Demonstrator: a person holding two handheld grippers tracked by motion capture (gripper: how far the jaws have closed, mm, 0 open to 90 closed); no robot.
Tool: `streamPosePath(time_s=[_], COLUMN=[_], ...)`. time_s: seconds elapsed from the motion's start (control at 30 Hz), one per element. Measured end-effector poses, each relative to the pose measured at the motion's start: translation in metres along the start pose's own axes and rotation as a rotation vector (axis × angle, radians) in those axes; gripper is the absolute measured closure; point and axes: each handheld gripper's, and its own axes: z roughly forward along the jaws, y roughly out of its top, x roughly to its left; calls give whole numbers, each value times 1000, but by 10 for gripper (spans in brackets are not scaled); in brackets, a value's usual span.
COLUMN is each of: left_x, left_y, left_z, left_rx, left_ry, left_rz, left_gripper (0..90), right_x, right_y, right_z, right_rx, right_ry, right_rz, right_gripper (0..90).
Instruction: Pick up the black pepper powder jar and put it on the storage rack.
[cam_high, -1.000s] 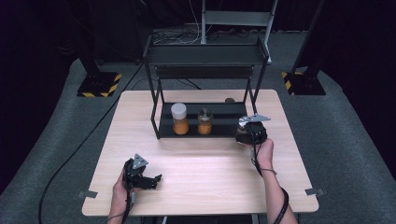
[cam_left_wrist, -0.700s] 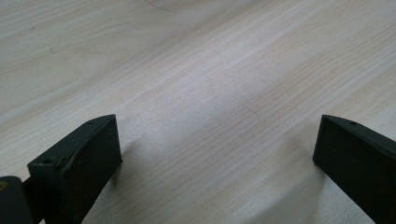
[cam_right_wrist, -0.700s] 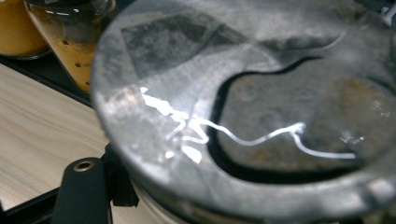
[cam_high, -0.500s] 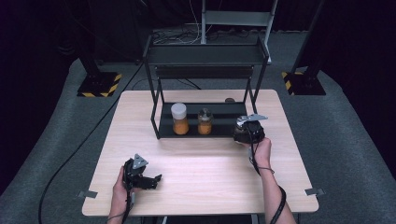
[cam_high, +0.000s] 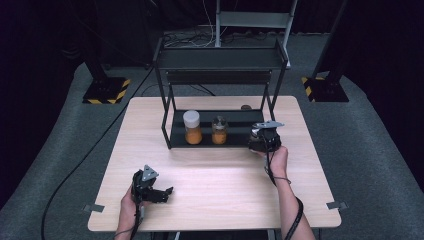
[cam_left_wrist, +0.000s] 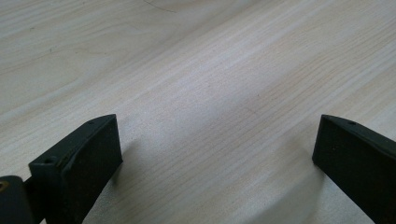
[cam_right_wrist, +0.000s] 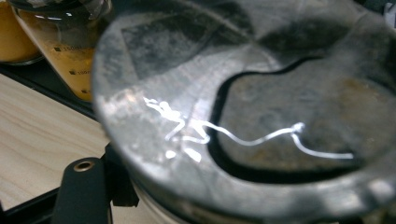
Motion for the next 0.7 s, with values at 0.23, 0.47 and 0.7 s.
streamPosePath(time_s=[0.23,0.47,0.7], left_x=[0,0,0], left_y=[0,0,0], left_z=[0,0,0], left_rx=[0,0,0], left_ry=[1,-1,-2], left_rz=[1,0,0], left_gripper=[9,10,10], right_x=[1,4,8], right_y=[1,0,0], right_z=[2,5,6], right_rx=[-5,-1,-1], right_ry=[-8,-2,7], right_rz=[0,-3,-11], right_gripper=[299,299,299])
